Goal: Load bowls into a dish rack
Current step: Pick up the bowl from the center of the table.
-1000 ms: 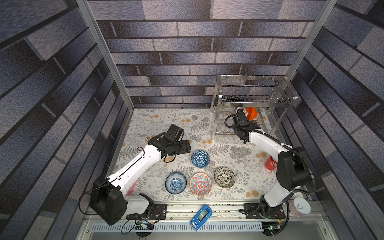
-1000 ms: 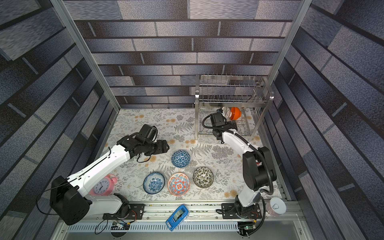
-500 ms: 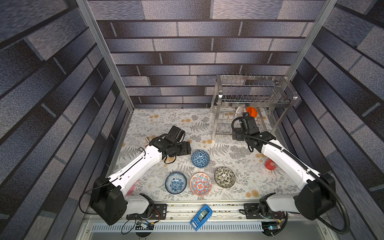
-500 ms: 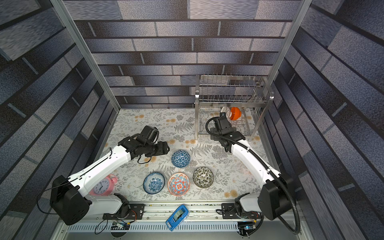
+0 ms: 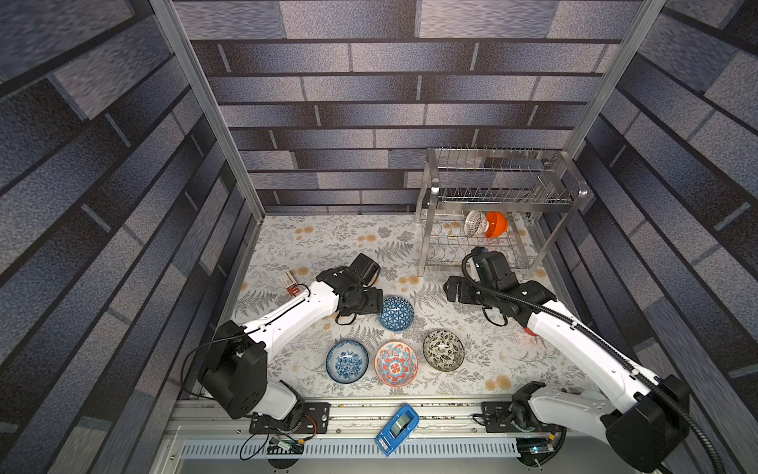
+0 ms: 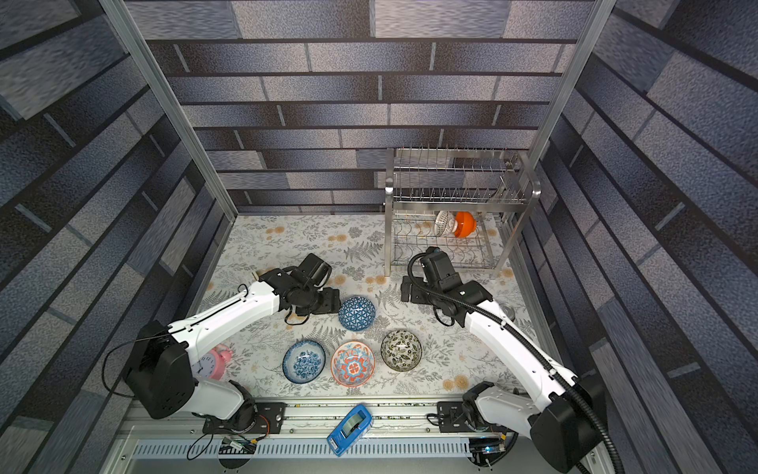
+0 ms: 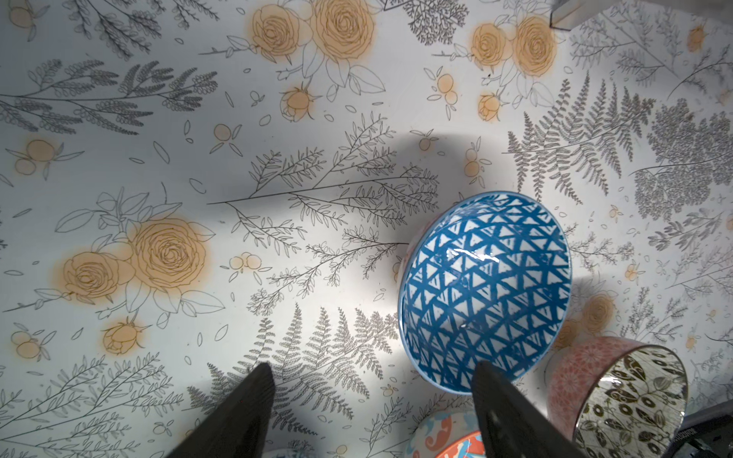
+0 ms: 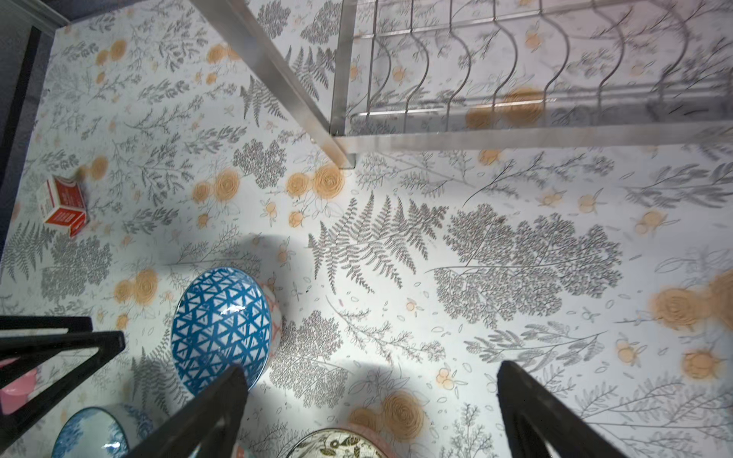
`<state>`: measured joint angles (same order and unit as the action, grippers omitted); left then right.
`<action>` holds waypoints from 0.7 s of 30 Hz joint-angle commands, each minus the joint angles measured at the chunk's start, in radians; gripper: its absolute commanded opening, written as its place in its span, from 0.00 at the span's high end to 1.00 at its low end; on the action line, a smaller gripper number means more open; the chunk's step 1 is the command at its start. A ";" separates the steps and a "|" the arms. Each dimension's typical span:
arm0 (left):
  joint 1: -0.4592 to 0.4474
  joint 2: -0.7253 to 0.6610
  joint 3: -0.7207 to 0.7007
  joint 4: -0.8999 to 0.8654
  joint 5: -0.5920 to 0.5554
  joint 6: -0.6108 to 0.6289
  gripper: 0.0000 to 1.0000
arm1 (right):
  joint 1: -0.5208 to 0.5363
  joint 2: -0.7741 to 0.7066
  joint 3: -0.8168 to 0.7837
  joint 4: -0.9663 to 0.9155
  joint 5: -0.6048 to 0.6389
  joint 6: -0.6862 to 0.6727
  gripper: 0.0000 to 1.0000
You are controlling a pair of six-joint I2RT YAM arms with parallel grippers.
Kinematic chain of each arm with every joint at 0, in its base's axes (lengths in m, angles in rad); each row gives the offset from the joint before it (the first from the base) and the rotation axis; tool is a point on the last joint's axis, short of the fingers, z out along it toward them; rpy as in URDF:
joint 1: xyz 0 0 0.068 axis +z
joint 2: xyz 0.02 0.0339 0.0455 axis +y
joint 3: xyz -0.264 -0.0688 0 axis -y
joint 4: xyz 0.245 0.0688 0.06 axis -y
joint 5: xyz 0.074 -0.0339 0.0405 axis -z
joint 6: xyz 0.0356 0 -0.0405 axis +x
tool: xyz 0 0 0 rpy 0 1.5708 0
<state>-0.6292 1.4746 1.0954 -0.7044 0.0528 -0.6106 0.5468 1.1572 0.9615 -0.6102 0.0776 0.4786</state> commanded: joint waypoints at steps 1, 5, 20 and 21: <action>-0.011 0.029 0.045 -0.014 -0.019 0.017 0.19 | 0.032 -0.016 -0.039 0.018 -0.068 0.090 0.03; -0.023 0.078 0.067 -0.011 -0.019 0.025 0.20 | 0.056 -0.024 -0.082 0.047 -0.093 0.130 0.07; -0.053 0.220 0.131 -0.019 -0.051 0.043 0.49 | 0.061 -0.049 -0.090 0.020 -0.070 0.122 0.27; -0.056 0.226 0.134 -0.020 -0.060 0.042 0.54 | 0.062 -0.046 -0.090 0.020 -0.071 0.121 0.28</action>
<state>-0.6750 1.6848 1.1992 -0.6998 0.0257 -0.5781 0.6003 1.1042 0.8608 -0.5789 -0.0013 0.6029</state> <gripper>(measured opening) 0.487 0.724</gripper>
